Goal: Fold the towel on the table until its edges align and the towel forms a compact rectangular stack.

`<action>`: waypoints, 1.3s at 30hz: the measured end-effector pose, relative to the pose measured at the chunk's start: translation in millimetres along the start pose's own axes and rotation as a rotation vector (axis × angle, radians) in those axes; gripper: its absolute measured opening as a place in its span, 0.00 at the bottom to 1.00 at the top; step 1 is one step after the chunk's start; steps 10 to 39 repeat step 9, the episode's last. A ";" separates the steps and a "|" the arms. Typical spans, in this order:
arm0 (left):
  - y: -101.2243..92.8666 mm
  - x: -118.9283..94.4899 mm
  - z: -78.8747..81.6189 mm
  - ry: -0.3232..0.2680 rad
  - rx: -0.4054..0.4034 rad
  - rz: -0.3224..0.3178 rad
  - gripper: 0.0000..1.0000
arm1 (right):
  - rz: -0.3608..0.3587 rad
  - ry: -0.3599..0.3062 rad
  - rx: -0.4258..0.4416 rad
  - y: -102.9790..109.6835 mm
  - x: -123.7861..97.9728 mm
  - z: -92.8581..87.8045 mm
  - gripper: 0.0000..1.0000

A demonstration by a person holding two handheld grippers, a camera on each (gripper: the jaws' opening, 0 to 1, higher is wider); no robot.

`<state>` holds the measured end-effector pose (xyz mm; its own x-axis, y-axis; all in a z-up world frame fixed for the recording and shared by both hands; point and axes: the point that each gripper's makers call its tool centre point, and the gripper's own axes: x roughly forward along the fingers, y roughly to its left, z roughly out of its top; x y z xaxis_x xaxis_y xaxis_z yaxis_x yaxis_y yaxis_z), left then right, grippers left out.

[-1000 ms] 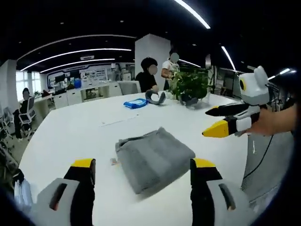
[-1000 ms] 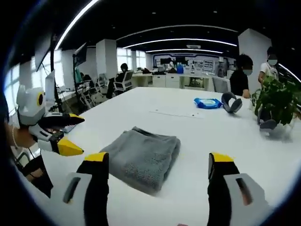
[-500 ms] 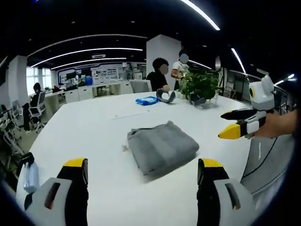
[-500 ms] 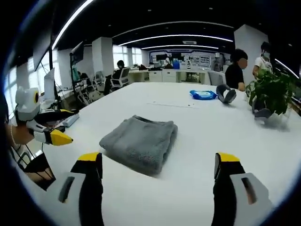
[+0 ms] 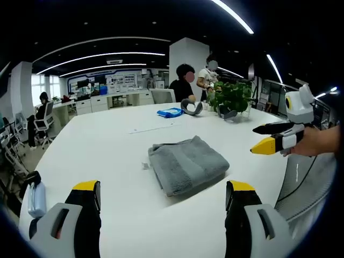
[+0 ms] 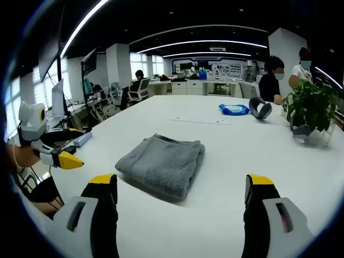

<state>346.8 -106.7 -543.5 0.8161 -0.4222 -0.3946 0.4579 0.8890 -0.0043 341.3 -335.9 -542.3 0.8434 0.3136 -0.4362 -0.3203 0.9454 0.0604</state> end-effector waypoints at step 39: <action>2.3 -4.0 -5.5 0.016 -0.003 0.018 0.99 | 0.029 0.036 -0.004 2.7 1.8 -9.7 0.99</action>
